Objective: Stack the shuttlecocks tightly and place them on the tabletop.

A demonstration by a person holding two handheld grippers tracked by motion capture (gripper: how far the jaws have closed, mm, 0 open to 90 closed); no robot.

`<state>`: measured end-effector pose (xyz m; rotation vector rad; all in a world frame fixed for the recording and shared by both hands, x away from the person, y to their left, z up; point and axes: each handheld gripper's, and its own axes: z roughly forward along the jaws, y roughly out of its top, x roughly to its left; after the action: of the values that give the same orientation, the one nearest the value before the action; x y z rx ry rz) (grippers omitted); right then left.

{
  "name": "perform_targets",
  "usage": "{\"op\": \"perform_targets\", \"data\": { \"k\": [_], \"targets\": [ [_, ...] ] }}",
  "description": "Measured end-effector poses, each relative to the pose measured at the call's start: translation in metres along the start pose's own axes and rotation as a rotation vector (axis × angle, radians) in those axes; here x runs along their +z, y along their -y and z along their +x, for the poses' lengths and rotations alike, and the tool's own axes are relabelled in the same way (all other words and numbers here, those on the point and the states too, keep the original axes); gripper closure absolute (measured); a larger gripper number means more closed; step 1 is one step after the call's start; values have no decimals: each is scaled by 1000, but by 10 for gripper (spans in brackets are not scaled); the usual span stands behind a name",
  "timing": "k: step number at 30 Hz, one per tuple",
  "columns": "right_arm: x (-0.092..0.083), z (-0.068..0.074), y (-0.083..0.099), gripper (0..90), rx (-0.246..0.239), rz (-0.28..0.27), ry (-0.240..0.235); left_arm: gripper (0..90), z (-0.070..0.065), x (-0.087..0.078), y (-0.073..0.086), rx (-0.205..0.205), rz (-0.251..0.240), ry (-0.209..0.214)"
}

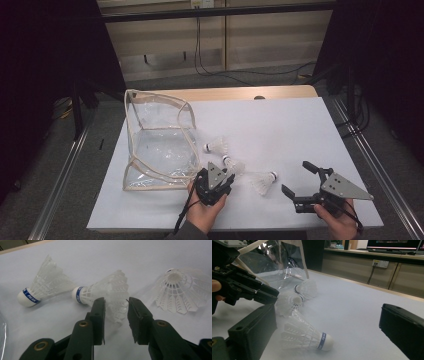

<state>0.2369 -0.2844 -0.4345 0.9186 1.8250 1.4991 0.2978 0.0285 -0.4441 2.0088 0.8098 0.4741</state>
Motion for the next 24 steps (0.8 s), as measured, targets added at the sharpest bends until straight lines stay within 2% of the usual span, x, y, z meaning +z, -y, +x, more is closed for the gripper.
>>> {"op": "perform_targets", "data": {
  "k": [3, 6, 12, 19, 21, 23, 24],
  "targets": [
    [0, 0, 0, 5, 2, 1, 0, 671, -1, 3, 2, -3, 6, 5],
    [0, 0, 0, 5, 3, 0, -2, 670, 2, 6, 1, -6, 1, -32],
    [0, 0, 0, 5, 1, -1, -5, 636, -2, 16, -2, -11, -3, -34],
    [0, 0, 0, 5, 3, -1, -3, 591, -1, 22, -11, -23, -43, -53],
    [0, 0, 0, 5, 2, -1, -5, 560, -2, 24, -15, -24, -37, -37],
    [0, 0, 0, 5, 3, 0, -4, 536, -5, 27, -18, -14, -51, -18],
    [0, 0, 0, 5, 3, 0, -4, 536, -6, 27, -20, -2, -47, -21]
  ]
}}
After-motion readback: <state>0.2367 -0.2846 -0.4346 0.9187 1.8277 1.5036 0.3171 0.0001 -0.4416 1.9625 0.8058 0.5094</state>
